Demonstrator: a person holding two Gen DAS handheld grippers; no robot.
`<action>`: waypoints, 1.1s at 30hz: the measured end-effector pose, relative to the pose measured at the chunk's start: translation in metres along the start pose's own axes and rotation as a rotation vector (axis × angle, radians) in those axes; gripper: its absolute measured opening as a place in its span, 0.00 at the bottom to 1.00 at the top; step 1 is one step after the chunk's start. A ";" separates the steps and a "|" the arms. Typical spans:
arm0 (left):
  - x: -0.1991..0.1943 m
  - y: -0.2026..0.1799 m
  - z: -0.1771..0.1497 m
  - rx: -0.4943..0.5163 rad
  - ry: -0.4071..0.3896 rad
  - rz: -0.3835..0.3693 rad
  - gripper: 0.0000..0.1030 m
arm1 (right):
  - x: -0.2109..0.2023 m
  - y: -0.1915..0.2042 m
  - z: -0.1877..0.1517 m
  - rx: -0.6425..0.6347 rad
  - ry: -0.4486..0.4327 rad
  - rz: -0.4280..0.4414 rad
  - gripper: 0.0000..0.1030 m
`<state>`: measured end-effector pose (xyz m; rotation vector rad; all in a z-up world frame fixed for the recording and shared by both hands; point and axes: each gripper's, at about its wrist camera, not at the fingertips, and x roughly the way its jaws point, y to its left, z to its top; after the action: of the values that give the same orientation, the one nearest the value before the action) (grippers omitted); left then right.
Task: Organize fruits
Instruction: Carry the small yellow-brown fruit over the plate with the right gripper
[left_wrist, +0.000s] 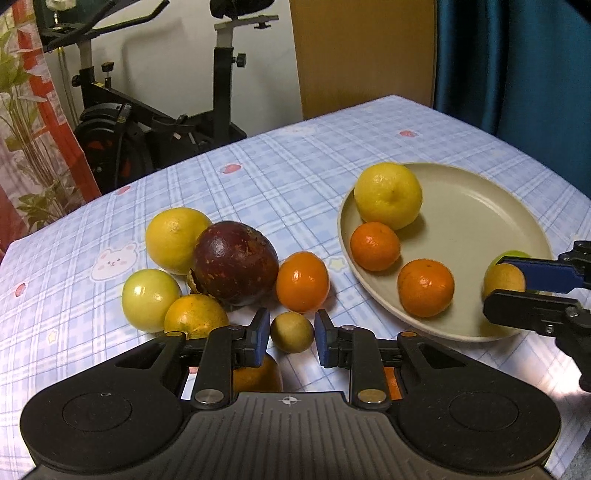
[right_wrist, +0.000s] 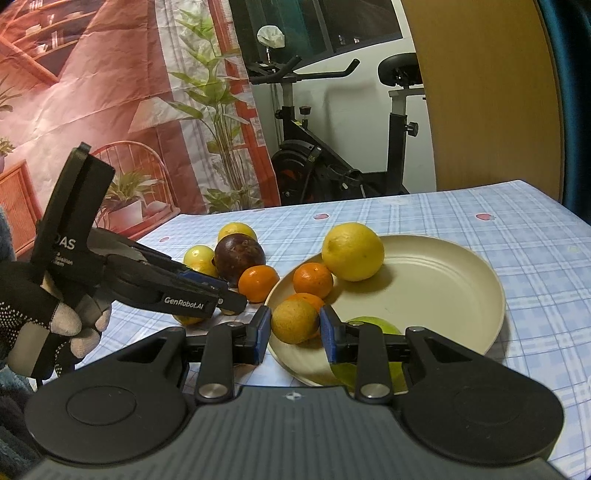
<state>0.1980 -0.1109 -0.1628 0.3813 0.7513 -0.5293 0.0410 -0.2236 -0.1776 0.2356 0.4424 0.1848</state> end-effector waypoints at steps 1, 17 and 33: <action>-0.003 0.000 0.000 -0.007 -0.009 -0.002 0.27 | 0.000 0.000 0.000 0.000 -0.002 -0.001 0.30; -0.010 -0.031 0.043 -0.081 -0.166 -0.167 0.27 | 0.007 -0.031 0.028 0.043 -0.029 -0.118 0.30; 0.027 -0.066 0.052 -0.029 -0.132 -0.208 0.27 | 0.037 -0.060 0.029 0.073 0.040 -0.190 0.30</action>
<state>0.2046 -0.1984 -0.1566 0.2399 0.6736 -0.7316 0.0938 -0.2777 -0.1827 0.2602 0.5092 -0.0131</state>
